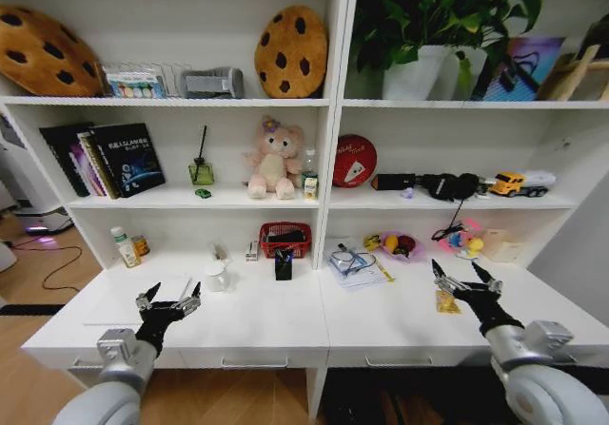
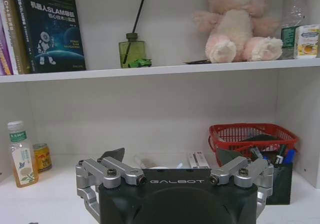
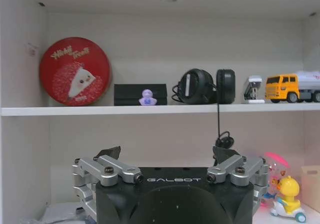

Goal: Organize the objects on the table.

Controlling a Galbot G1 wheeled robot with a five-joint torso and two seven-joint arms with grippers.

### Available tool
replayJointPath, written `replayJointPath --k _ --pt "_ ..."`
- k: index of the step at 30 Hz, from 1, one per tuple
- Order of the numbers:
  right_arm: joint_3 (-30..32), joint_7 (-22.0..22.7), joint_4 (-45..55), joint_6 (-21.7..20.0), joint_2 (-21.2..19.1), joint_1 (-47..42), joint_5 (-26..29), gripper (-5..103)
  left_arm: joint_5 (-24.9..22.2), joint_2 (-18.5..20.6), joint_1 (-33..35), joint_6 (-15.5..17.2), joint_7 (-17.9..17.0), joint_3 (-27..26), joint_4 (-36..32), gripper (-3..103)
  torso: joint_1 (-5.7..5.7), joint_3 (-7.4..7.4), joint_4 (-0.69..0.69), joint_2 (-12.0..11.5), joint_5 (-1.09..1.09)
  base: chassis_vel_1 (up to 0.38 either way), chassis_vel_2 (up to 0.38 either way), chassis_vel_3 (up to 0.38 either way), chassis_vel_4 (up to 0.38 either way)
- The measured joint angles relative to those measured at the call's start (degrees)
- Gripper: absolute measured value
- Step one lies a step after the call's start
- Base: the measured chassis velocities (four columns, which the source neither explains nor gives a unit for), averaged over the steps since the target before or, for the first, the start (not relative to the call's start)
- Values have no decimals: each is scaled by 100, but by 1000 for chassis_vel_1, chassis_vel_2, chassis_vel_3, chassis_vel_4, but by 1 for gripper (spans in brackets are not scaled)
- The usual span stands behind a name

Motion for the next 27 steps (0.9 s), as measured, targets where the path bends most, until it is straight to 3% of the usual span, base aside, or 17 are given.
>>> replayJointPath --k 6,11,13,18,27 --pt "-416 127 -718 -152 -86 723 495 100 0 0 1 0 3 2 0 100 0 0 -1 -1 4 -134 -172 124 158" --pt "-967 889 -1492 -1303 -230 1514 1149 100 0 0 0 0 2 2 0 100 0 0 1 0 -2 -4 -35 13 -2" --pt "-1144 915 -1711 -1431 -280 1628 1177 100 0 0 0 0 2 1 0 100 0 0 2 0 -2 27 74 -31 -43" --pt "-1732 738 -2587 -1452 -355 2035 794 100 0 0 0 0 0 0 0 100 0 0 0 0 0 43 62 -32 -32" --pt "-2120 599 -3338 -1226 -350 2429 491 101 0 0 0 0 0 0 0 100 -1 0 -1 0 1 0 0 0 0"
